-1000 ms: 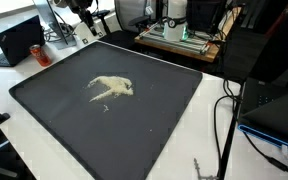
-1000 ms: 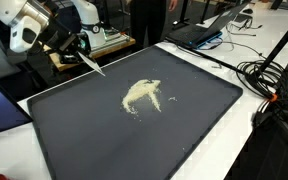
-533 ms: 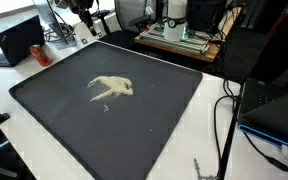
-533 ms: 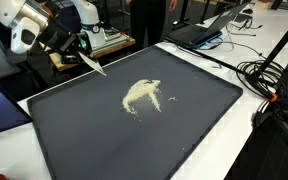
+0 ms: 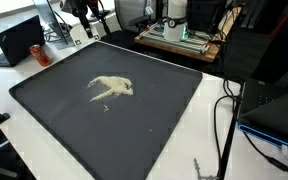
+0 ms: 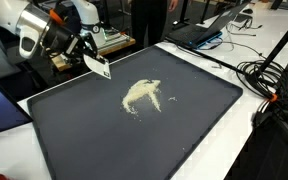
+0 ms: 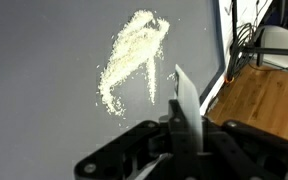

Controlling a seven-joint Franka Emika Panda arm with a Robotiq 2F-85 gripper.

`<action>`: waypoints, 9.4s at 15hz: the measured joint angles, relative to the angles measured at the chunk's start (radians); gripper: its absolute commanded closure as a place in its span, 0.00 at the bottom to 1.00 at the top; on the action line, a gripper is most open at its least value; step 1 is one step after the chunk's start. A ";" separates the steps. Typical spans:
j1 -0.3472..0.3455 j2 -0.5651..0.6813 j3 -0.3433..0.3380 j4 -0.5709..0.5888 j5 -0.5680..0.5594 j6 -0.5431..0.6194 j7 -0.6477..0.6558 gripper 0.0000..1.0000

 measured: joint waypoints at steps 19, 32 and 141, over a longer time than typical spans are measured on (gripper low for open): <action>0.055 -0.148 -0.035 -0.304 0.196 0.365 0.138 0.99; 0.070 -0.192 -0.061 -0.394 0.187 0.449 0.328 0.99; 0.332 0.182 0.154 -0.158 -1.161 0.903 0.596 0.99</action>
